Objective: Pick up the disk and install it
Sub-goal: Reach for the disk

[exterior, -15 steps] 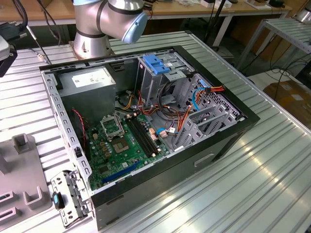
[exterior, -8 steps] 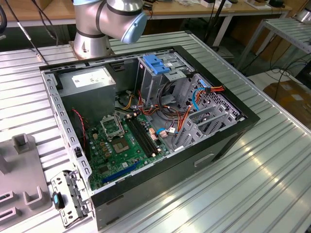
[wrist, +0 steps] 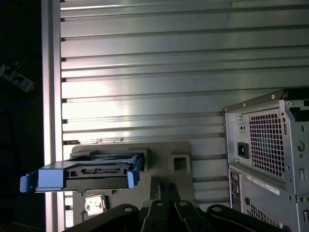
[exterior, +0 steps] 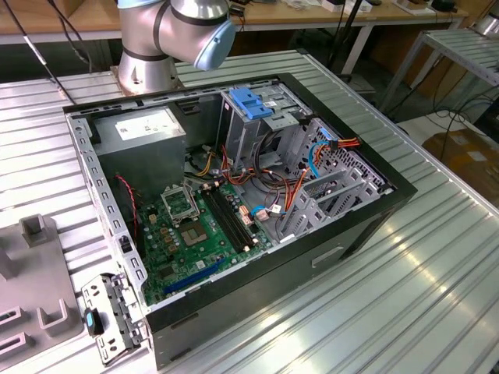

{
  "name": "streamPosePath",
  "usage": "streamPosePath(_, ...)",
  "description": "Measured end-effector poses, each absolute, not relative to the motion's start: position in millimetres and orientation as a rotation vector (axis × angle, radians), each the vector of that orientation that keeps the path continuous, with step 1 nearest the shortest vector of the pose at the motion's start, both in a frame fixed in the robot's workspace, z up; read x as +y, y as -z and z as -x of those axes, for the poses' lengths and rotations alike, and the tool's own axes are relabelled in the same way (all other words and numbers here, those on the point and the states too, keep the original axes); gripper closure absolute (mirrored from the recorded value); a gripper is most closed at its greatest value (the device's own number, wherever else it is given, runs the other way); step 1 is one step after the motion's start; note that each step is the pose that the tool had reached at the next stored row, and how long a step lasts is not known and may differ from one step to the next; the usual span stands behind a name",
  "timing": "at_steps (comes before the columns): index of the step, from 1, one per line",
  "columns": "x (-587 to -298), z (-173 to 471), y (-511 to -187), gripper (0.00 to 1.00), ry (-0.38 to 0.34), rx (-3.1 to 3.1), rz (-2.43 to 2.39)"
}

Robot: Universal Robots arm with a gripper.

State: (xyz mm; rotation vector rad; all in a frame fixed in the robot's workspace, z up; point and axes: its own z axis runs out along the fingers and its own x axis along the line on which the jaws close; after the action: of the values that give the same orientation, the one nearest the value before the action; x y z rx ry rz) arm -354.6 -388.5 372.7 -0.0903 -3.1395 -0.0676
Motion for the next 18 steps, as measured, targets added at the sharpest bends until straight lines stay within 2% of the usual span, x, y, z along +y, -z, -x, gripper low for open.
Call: streamPosePath(18,-388.5,374.5,-372.5,0.89,0.068,-3.140,0.090)
